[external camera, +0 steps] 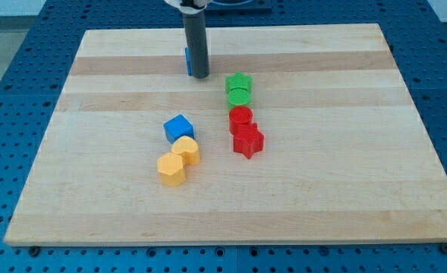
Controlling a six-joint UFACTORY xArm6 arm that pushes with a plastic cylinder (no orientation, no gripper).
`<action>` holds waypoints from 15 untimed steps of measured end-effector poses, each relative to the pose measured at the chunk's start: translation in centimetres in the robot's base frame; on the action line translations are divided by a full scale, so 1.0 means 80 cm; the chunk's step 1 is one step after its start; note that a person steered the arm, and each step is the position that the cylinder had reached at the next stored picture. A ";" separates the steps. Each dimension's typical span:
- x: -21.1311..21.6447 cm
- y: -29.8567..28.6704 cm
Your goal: Move blue triangle into blue cube
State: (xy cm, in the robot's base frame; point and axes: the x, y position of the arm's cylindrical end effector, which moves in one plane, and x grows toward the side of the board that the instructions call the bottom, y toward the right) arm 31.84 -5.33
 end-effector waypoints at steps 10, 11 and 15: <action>0.069 -0.033; 0.085 -0.033; 0.092 -0.105</action>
State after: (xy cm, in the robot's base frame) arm 39.24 -13.71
